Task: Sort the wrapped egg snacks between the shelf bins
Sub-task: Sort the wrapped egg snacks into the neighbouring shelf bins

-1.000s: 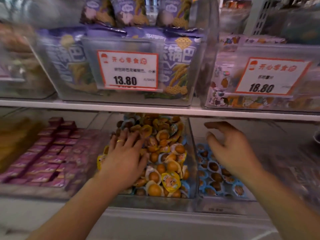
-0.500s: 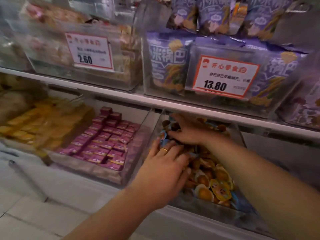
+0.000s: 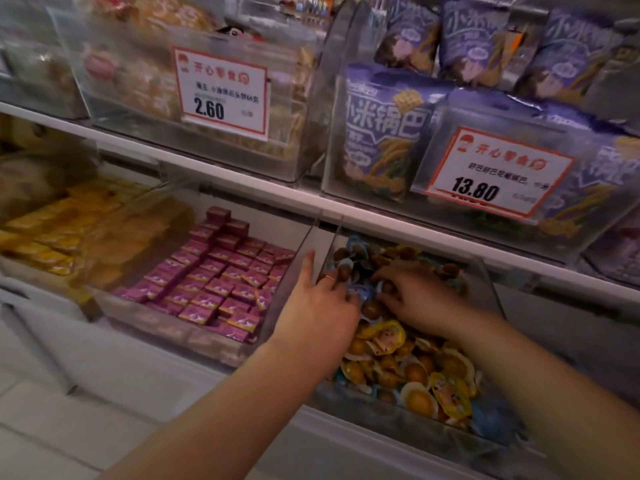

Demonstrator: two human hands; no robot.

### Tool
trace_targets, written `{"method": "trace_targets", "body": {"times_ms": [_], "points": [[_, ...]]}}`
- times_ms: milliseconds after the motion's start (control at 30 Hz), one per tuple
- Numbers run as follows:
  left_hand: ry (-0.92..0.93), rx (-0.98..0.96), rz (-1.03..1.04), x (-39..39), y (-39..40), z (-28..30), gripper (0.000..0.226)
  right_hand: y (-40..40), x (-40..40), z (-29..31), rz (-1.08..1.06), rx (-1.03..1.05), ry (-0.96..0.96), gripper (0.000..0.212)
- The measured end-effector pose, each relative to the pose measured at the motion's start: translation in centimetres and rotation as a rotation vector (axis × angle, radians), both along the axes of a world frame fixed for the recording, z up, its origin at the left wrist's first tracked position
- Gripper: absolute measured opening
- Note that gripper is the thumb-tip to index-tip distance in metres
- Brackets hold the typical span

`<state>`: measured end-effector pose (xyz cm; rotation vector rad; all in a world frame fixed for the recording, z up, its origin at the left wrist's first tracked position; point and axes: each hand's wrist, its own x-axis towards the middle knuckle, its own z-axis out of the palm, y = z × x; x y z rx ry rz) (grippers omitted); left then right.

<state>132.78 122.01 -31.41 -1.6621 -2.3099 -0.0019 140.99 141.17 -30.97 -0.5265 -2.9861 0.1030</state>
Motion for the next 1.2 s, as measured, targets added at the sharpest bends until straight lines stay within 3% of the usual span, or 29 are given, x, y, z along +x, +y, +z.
{"method": "trace_targets", "body": {"times_ms": [133,300,467,567,700,867,1000,1100,1200], "points": [[-0.06,0.077,-0.017,-0.2,0.0,0.2,0.034,0.1,1.0,0.6,-0.141,-0.229,0.155,0.022],[-0.365,0.348,-0.097,-1.4,-0.9,0.1,0.021,-0.5,0.3,1.4,-0.194,-0.499,0.296,0.027],[-0.475,0.409,-0.127,-2.4,-1.4,0.4,0.024,-1.8,0.1,0.3,-0.113,-0.352,0.126,0.034],[-0.44,0.395,-0.121,-2.2,-1.5,0.3,0.025,-2.0,0.1,0.5,-0.077,-0.254,-0.006,0.038],[-0.402,0.389,-0.116,-1.5,-1.1,0.2,0.025,-1.9,0.2,1.5,-0.061,-0.366,-0.017,0.036],[-0.381,0.347,-0.117,-1.3,-0.3,0.3,0.043,-3.0,0.2,1.5,0.008,-0.549,0.056,0.024],[-0.313,0.308,-0.097,-1.5,-0.5,0.2,0.039,-3.7,1.1,1.7,0.092,-0.615,-0.032,0.015],[-0.338,0.335,-0.09,-2.1,-0.8,0.3,0.032,-3.8,1.7,1.8,0.104,-0.534,-0.129,0.053],[-0.39,0.391,-0.111,-2.1,-0.9,0.2,0.029,-4.4,1.6,0.8,0.041,-0.378,-0.026,0.053]]}}
